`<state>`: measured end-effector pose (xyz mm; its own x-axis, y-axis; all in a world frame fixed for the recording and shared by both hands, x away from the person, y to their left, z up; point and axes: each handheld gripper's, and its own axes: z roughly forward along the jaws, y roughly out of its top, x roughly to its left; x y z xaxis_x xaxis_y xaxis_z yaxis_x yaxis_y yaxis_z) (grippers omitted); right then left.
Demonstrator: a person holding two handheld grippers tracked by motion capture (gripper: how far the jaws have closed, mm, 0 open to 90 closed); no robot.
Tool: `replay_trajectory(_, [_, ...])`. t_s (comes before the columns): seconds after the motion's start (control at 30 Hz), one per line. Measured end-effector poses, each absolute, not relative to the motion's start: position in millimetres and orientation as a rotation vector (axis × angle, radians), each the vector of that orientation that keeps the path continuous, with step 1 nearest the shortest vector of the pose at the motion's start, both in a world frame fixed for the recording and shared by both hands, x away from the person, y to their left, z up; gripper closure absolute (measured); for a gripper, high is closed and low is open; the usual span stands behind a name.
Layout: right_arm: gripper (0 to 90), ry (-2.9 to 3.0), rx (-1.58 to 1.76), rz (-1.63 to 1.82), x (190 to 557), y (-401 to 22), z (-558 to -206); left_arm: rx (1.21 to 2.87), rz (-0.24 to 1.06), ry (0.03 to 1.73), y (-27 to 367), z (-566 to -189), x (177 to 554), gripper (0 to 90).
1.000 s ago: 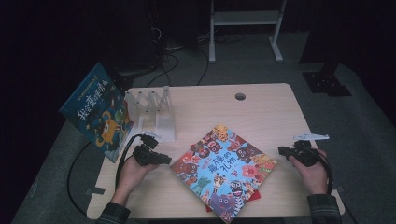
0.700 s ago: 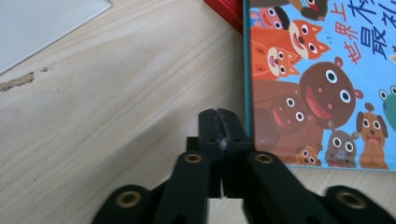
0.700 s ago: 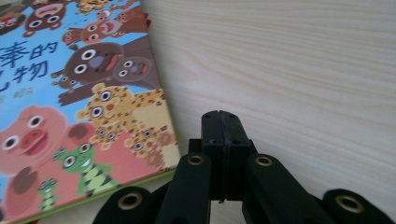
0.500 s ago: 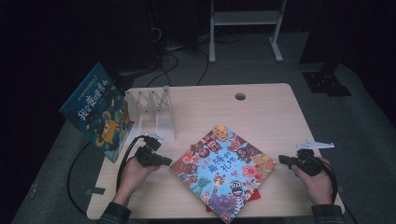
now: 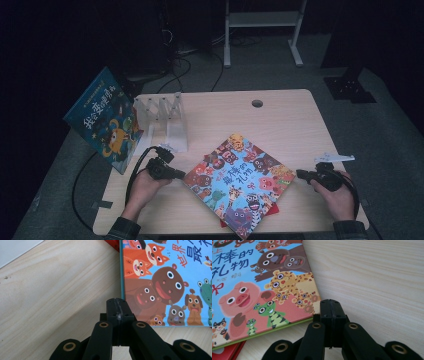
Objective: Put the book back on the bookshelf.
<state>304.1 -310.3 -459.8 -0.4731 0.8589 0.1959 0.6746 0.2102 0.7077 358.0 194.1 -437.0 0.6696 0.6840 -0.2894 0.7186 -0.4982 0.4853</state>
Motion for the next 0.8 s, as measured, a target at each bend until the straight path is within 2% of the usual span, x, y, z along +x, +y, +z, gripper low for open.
replay_trajectory(0.8, [89.3,2.312,1.391,1.14,312,-291,-461,2.311,-0.179,1.037,189,-441,345,89.3])
